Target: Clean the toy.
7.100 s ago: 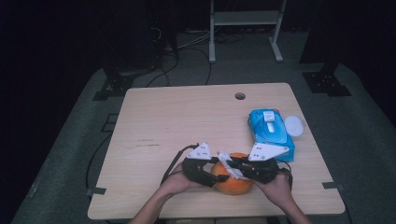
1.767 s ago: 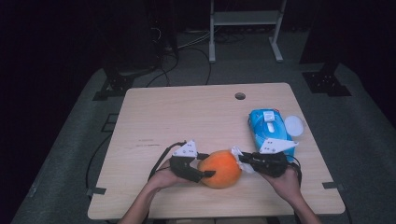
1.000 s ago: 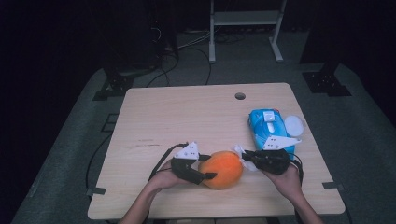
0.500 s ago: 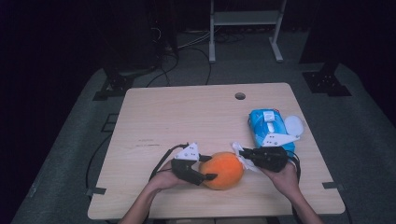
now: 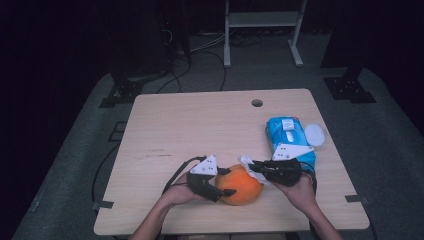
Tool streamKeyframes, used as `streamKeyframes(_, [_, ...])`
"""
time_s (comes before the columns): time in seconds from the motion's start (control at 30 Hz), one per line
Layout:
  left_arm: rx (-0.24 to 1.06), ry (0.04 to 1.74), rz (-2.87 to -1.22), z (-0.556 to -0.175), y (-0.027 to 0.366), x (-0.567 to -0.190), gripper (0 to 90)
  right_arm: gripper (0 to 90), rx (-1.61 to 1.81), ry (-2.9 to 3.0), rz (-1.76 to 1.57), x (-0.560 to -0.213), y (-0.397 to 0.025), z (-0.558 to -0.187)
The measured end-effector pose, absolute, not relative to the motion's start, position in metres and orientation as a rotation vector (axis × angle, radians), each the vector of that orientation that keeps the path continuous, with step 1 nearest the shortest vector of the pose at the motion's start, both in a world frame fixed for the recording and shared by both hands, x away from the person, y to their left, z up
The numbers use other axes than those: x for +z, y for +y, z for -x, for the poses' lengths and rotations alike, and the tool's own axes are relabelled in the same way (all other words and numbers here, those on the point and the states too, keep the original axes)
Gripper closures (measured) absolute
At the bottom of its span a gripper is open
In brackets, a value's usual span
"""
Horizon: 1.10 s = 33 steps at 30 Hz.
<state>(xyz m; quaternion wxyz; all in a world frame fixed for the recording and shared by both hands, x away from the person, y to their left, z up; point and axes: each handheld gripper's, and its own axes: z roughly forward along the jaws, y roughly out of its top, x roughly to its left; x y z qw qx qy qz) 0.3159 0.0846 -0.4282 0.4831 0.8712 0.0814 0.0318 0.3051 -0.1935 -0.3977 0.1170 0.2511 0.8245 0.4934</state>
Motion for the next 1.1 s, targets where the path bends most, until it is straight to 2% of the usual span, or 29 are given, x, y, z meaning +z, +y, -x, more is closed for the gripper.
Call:
streamKeyframes(0.2, [0.069, 0.206, -2.106, -0.317, 0.082, -0.428, 31.6, 83.8, 1.445, 2.391, -0.842, -0.411, -0.221, -0.303])
streamKeyframes(0.33, [0.082, 0.198, -2.120, -0.315, 0.078, -0.426, 30.6, 83.8, 1.444, 2.385, -0.832, -0.410, -0.221, -0.298])
streamKeyframes(0.57, [0.087, 0.299, -2.104, -0.321, 0.079, -0.427, 30.3, 83.7, 1.521, 2.409, -0.696, -0.400, -0.189, -0.288])
streamKeyframes(0.73, [0.056, 0.351, -2.087, -0.328, 0.087, -0.428, 30.5, 83.7, 1.477, 2.424, -0.650, -0.399, -0.182, -0.286])
streamKeyframes(0.93, [0.032, 0.383, -2.066, -0.331, 0.090, -0.429, 29.9, 83.8, 1.424, 2.395, -0.750, -0.407, -0.210, -0.292])
streamKeyframes(1.1, [0.053, 0.296, -2.098, -0.321, 0.078, -0.426, 28.5, 83.7, 1.443, 2.375, -0.830, -0.411, -0.224, -0.299])
